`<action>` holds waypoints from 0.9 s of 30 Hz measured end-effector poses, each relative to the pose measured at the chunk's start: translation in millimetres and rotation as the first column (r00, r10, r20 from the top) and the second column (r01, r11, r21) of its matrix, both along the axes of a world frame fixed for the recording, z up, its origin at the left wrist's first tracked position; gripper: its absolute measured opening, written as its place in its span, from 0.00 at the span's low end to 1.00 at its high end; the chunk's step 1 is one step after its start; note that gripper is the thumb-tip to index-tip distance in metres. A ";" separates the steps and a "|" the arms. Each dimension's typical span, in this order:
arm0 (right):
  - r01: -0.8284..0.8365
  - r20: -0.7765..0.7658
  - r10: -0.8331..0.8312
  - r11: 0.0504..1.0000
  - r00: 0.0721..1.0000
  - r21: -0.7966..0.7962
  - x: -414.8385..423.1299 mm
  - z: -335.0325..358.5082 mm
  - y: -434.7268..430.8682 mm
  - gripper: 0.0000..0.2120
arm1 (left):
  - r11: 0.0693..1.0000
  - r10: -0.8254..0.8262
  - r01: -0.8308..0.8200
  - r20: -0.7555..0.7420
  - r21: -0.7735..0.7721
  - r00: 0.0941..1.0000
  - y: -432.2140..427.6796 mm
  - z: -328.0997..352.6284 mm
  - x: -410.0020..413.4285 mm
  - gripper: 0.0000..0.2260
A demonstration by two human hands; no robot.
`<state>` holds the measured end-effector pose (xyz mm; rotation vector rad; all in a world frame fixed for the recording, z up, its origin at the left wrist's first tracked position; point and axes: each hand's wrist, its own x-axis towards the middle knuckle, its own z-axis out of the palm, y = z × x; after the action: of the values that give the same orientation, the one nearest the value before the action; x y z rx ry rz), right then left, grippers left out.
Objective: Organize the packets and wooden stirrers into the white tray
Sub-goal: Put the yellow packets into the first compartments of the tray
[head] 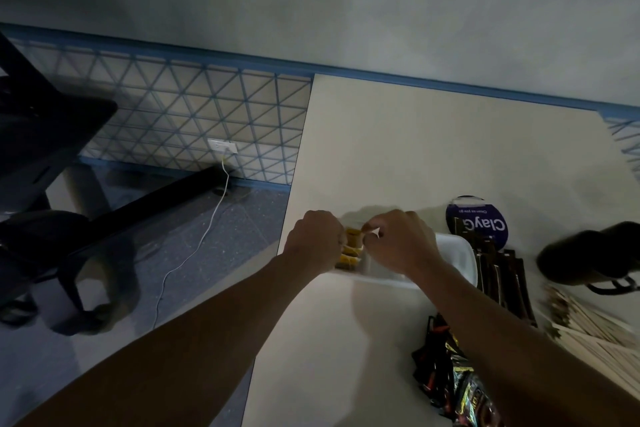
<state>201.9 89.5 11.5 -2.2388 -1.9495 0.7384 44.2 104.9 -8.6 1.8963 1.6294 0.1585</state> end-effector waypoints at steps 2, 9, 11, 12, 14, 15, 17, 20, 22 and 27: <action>-0.039 0.062 0.038 0.999 0.997 0.018 -2.9 -1.0 -0.4 0.13 | 1.000 -0.003 0.003 0.001 -0.004 1.000 -0.4 -1.2 0.2 0.06; -0.139 0.301 0.145 0.989 0.943 -0.042 -13.3 -9.6 0.3 0.12 | 0.999 -0.037 0.037 -0.030 0.006 0.999 -1.4 -4.4 1.8 0.06; -0.129 0.352 0.139 0.990 0.925 -0.053 -16.8 -11.6 -0.2 0.10 | 0.999 -0.040 0.040 -0.050 0.013 0.998 -1.2 -4.2 2.5 0.07; -0.123 0.366 0.134 0.991 0.921 -0.056 -18.7 -12.0 -0.3 0.10 | 0.999 -0.040 0.041 -0.057 0.017 0.998 -1.0 -4.3 2.6 0.07; -0.104 0.364 0.120 0.993 0.924 -0.063 -21.1 -12.4 -0.1 0.10 | 0.999 -0.046 0.048 -0.071 0.023 0.996 -0.5 -4.3 2.6 0.07; -0.094 0.352 0.112 0.993 0.930 -0.066 -21.8 -12.6 0.3 0.11 | 0.998 -0.050 0.052 -0.076 0.024 0.996 -0.5 -4.5 2.6 0.07; -0.073 0.314 0.092 0.995 0.945 -0.073 -21.9 -12.9 1.2 0.11 | 0.998 -0.053 0.055 -0.084 0.027 0.995 -0.2 -5.7 2.4 0.07; -0.073 0.268 0.093 0.994 0.959 -0.083 -19.6 -13.5 1.2 0.11 | 0.998 -0.045 0.048 -0.076 0.033 0.996 -0.4 -6.8 2.8 0.08; -0.095 0.249 0.114 0.992 0.962 -0.087 -16.6 -13.1 0.5 0.13 | 0.999 -0.040 0.042 -0.061 0.029 0.997 -0.2 -7.8 2.8 0.08; -0.108 0.196 0.093 0.992 0.976 0.068 -1.7 -12.0 -0.2 0.09 | 0.999 0.000 -0.001 0.026 0.039 1.000 1.5 -9.0 3.3 0.09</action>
<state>200.2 89.3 -0.5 -2.2551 -2.1509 0.4595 47.5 106.4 -17.6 1.9148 1.6207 0.2164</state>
